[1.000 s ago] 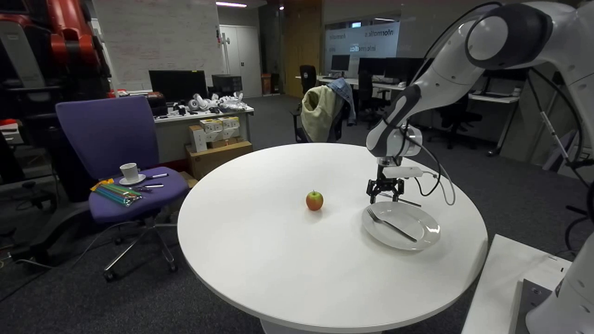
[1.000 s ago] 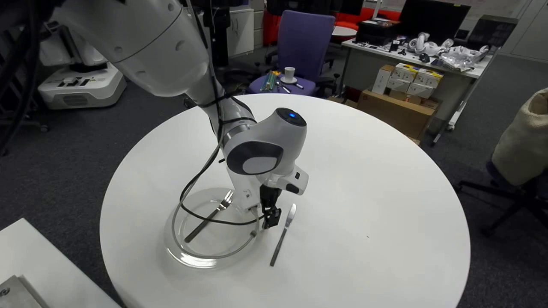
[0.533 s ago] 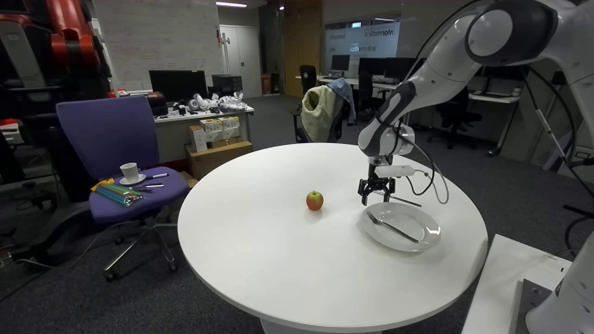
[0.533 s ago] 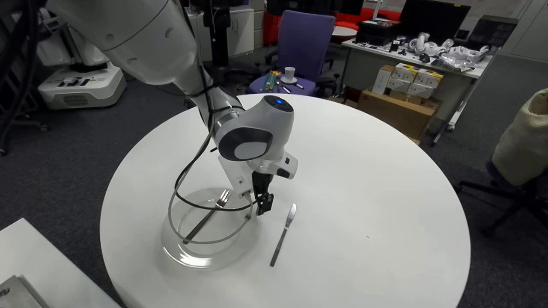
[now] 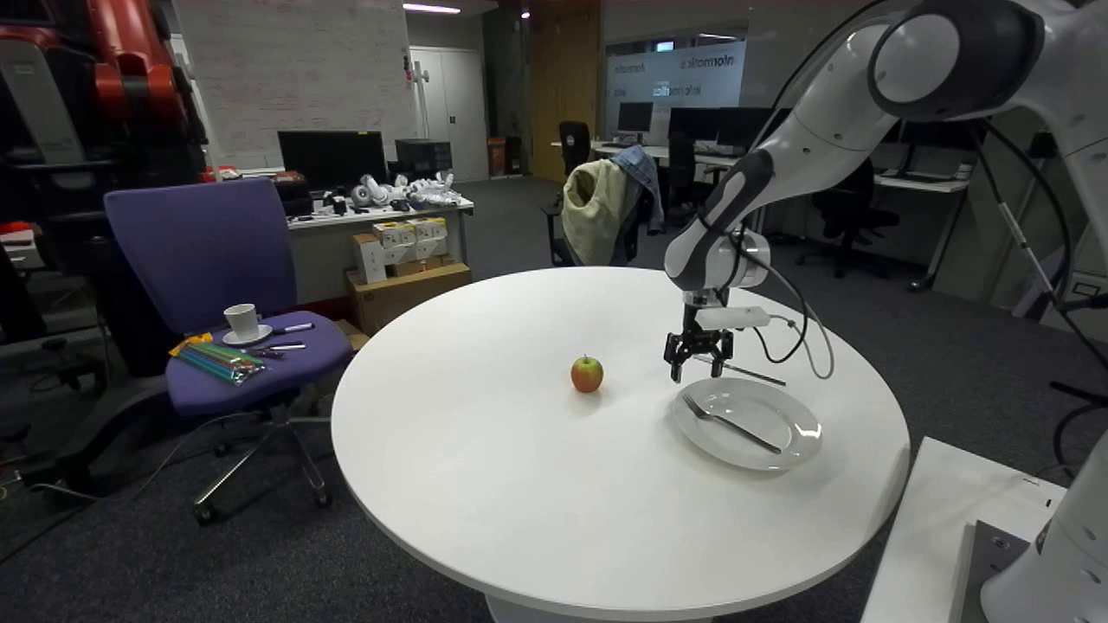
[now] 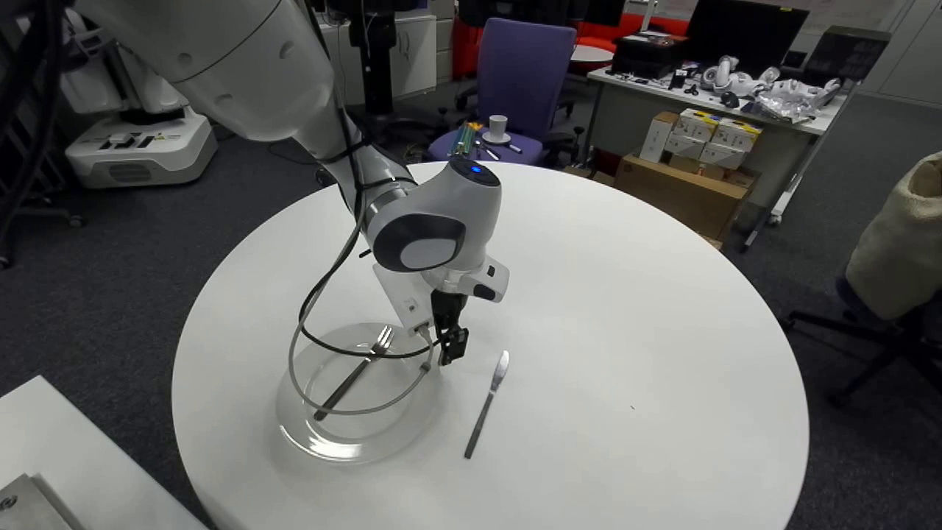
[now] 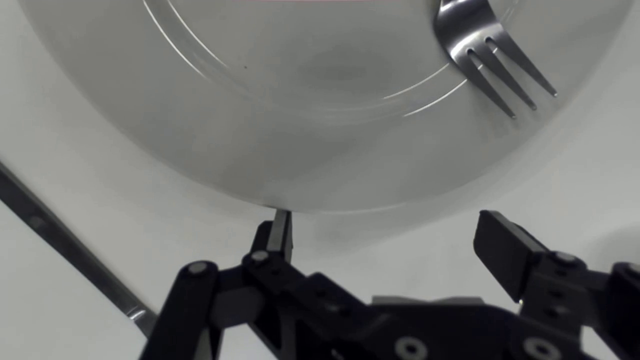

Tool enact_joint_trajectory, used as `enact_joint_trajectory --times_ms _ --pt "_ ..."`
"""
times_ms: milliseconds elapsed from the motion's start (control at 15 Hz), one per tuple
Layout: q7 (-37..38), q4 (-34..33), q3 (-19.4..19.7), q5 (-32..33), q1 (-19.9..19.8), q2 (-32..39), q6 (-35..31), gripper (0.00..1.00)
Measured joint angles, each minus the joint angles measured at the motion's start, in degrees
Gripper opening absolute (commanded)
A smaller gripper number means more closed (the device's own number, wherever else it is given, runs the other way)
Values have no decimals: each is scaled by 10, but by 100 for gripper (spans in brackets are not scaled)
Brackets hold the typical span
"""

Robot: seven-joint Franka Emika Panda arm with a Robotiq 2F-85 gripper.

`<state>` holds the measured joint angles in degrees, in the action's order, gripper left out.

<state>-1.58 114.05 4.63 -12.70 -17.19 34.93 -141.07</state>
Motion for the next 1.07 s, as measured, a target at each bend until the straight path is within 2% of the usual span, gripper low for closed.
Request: enact_joint_trajectory --times_ms 267,600,1067 --pt "-12 0 0 0 0 -3 0 100" --pt "-92 6 -2 42 4 -56 2 100" --pt "-186 11 2 138 11 -149 189 100"
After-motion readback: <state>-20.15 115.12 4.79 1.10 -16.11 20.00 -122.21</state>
